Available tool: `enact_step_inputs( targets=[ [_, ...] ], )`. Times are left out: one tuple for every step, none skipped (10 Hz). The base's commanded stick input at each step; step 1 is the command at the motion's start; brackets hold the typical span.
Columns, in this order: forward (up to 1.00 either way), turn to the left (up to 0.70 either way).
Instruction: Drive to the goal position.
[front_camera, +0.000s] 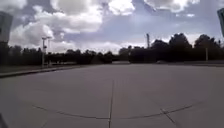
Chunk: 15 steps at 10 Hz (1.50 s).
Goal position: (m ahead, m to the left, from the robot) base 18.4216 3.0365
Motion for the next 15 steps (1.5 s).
enact_step_inputs(
  targets=[
    [0.7,0.0],
    [0.7,0.0],
    [0.7,0.0],
    [0.7,0.0],
    [0.7,0.0],
    [0.7,0.0],
    [0.7,0.0],
    [0.7,0.0],
    [0.7,0.0],
    [0.7,0.0],
    [0.7,0.0],
    [0.7,0.0],
    [0.7,0.0],
    [0.7,0.0],
    [0.7,0.0]
  ],
)
